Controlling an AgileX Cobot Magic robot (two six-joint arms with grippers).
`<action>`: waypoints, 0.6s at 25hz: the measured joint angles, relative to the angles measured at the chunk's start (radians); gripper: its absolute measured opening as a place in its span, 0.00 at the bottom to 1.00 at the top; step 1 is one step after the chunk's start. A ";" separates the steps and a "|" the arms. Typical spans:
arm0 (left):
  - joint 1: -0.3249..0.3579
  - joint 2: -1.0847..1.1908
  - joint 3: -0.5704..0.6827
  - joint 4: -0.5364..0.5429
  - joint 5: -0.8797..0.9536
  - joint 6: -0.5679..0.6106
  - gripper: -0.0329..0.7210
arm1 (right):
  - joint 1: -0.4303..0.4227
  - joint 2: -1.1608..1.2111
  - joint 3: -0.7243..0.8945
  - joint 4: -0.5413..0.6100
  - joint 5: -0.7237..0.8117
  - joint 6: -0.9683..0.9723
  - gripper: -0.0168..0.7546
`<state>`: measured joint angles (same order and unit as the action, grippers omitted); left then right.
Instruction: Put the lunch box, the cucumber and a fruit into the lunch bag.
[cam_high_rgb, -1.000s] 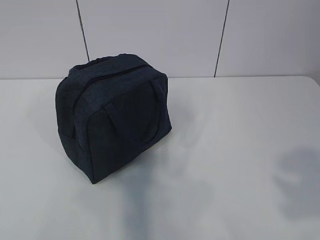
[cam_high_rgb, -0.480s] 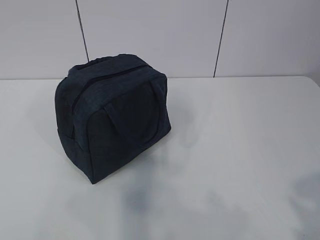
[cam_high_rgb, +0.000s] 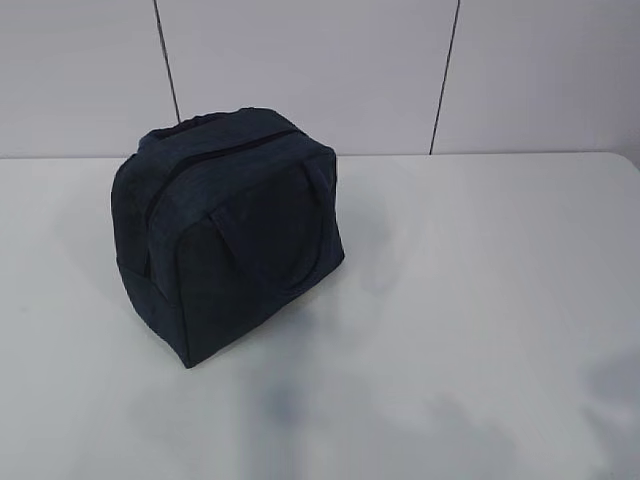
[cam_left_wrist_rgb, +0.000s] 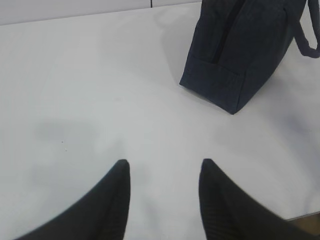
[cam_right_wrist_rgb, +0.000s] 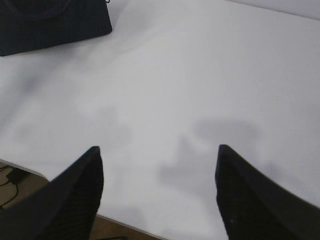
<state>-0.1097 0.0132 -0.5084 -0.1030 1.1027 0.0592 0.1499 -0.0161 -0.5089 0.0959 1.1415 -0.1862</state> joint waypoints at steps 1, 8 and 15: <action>0.000 0.000 0.000 -0.001 0.000 0.000 0.48 | 0.000 0.000 0.000 0.000 0.000 0.002 0.68; 0.000 0.000 0.000 -0.001 0.000 -0.001 0.48 | 0.000 0.000 0.000 -0.008 0.000 0.008 0.68; 0.028 0.000 0.000 0.001 0.000 -0.001 0.48 | -0.010 0.000 0.000 -0.010 0.000 0.008 0.68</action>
<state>-0.0816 0.0132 -0.5084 -0.1024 1.1027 0.0585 0.1396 -0.0161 -0.5089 0.0855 1.1415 -0.1778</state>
